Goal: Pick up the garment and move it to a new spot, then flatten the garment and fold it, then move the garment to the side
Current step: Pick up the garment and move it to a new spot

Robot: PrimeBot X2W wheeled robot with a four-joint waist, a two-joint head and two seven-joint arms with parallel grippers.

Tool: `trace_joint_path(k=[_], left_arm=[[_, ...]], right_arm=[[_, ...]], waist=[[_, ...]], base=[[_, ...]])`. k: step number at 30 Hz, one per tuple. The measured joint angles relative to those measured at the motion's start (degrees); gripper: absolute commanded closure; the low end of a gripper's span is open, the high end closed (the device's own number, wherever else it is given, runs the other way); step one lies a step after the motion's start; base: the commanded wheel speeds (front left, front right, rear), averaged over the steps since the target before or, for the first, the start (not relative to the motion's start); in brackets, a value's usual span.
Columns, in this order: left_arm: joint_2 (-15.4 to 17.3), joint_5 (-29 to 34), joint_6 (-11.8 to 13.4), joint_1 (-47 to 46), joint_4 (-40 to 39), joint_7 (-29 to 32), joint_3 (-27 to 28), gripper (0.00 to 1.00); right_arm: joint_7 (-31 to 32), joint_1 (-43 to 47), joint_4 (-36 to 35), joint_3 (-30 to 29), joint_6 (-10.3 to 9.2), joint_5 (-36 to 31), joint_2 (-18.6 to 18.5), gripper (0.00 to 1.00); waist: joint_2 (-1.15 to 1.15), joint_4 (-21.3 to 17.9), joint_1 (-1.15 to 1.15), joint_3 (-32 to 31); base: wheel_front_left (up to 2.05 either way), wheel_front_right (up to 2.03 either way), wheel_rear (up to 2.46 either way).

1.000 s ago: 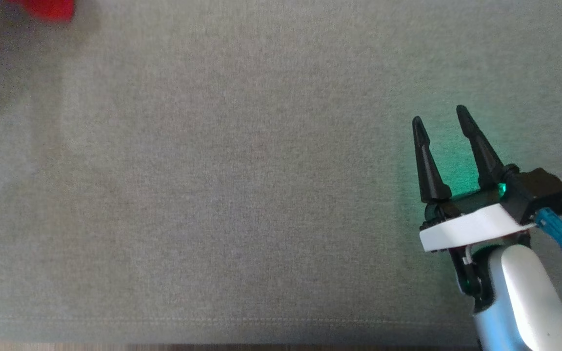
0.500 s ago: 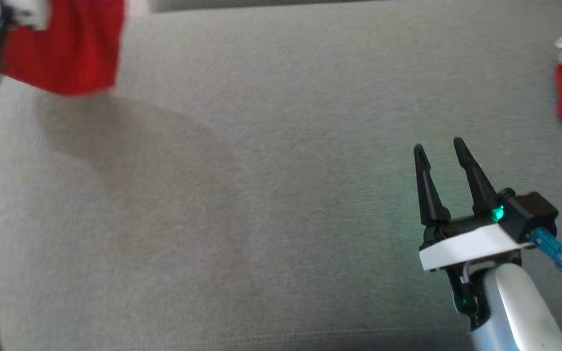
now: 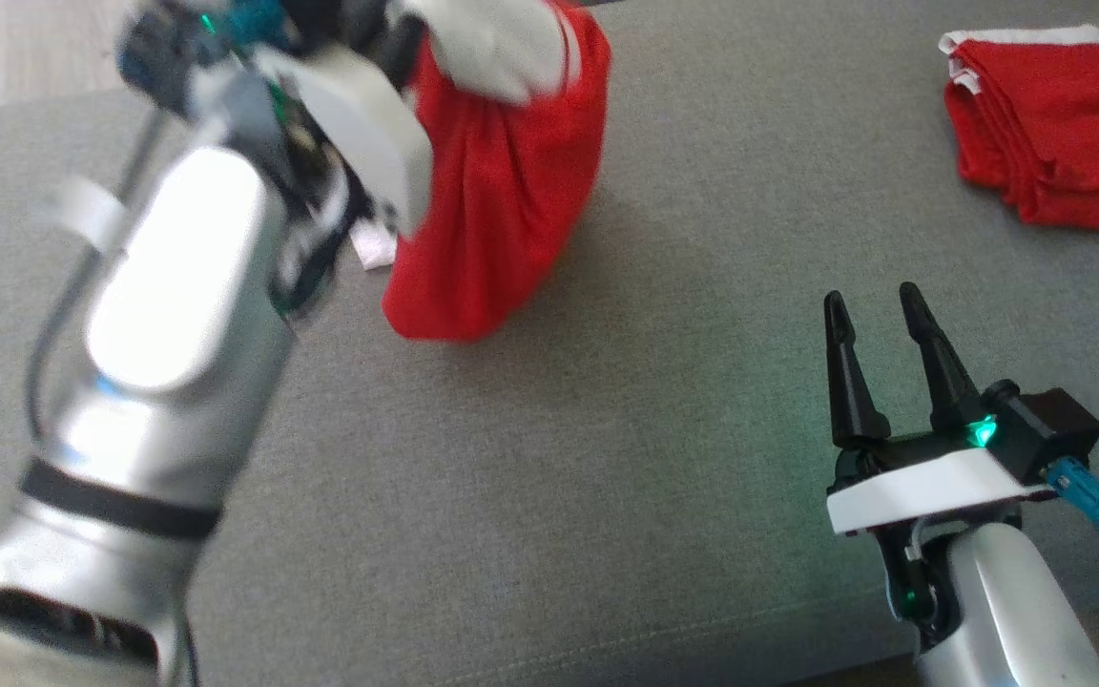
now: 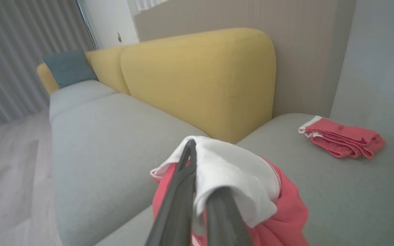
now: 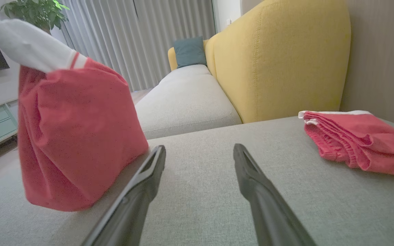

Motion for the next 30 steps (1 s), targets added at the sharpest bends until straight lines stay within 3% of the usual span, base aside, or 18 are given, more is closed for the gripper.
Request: trace_joint_path(k=[8,14,15,16,17,18,23,30], left_arm=[[-4.17,-1.56,4.45,14.17,3.72,-4.09,-2.15,1.00],[-5.69,-2.57,7.28,19.44,8.02,-9.34,-2.21,1.00],[-5.81,-2.56,7.43,19.99,8.58,-10.24,-2.33,0.87],[-5.91,-2.56,7.50,20.58,9.01,-11.29,-2.53,0.61],[-6.03,-2.57,8.02,21.30,9.12,-12.59,-2.49,0.15],[-6.23,-2.81,8.54,22.14,9.12,-14.14,-2.26,0.00],[-7.04,-4.52,9.53,26.36,8.26,-17.97,-1.82,0.00],[-6.87,-4.47,11.04,30.34,0.68,-19.27,0.12,0.00]], right_arm=[[-1.00,-0.25,1.71,1.21,0.00,1.33,0.00,0.00],[-1.47,-0.40,3.41,2.02,0.00,1.38,0.00,0.00],[-1.52,-0.40,3.66,2.09,0.00,1.38,0.00,0.00],[-1.54,-0.39,3.90,2.12,0.00,1.38,0.00,0.00],[-1.55,-0.38,4.06,2.16,0.00,1.38,0.00,0.00],[-1.64,-0.38,4.26,2.23,0.00,1.37,0.00,0.00],[-1.94,-0.32,4.87,2.18,0.00,1.22,0.00,0.00],[-1.67,-0.03,4.85,1.76,0.00,0.73,0.00,0.00]], waist=[[0.00,-1.24,0.00,1.80],[0.00,-1.03,0.00,1.31],[0.00,-0.88,0.00,1.13],[0.00,-0.66,0.00,0.91],[0.00,-0.47,0.00,0.67],[0.00,-0.26,0.00,0.37],[0.00,1.27,0.00,-1.17],[0.00,3.84,0.00,-3.43]], base=[[0.00,0.00,0.00],[0.00,0.00,0.00],[0.00,0.00,0.00],[0.00,0.00,0.00],[0.00,0.00,0.00],[0.00,0.00,0.00],[0.00,0.00,0.00],[0.00,0.00,0.00]])
